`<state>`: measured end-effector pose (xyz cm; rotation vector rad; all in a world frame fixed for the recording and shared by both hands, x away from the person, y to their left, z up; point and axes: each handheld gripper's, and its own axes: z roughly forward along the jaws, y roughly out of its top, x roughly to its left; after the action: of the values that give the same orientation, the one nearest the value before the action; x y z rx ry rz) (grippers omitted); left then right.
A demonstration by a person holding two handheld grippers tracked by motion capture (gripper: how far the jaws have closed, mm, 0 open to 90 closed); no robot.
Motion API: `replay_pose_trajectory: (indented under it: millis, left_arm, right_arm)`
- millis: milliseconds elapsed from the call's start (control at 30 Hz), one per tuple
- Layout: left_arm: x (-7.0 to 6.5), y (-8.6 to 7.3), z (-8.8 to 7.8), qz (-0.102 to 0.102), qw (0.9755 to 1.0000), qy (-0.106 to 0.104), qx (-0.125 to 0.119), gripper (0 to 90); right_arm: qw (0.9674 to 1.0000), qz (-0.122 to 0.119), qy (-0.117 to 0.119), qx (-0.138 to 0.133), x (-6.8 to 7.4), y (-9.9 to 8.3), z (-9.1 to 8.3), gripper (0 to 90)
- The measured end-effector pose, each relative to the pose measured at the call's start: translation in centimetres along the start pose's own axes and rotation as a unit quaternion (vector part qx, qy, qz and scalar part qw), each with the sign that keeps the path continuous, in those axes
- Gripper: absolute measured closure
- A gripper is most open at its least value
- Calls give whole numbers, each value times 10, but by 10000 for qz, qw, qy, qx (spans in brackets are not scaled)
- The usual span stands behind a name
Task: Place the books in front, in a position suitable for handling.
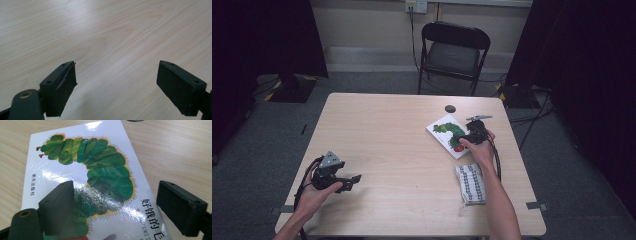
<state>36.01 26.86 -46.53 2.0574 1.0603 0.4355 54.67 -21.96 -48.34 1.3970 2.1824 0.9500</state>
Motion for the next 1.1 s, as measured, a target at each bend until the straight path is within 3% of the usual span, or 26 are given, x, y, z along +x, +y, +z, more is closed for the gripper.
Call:
replay_pose_trajectory:
  millis: [133, 367, 667, 1100]
  left_arm:
    - [1, 0, 0, -35, 10000, 17, -16, 158]
    - [0, 0, 2, -26, 10000, 14, 13, 159]
    - [-1, 0, 2, 42, 10000, 43, 16, 159]
    - [-1, 0, 4, 49, 9999, 76, 59, 161]
  right_arm:
    - [9999, 102, 47, 46, -1, -1, 5, 129]
    - [9997, -101, 202, 115, 2, 0, 3, 149]
    - [9987, -282, 395, 143, 20, -1, 3, 153]
    - [9941, -749, 738, 275, 49, 0, 2, 169]
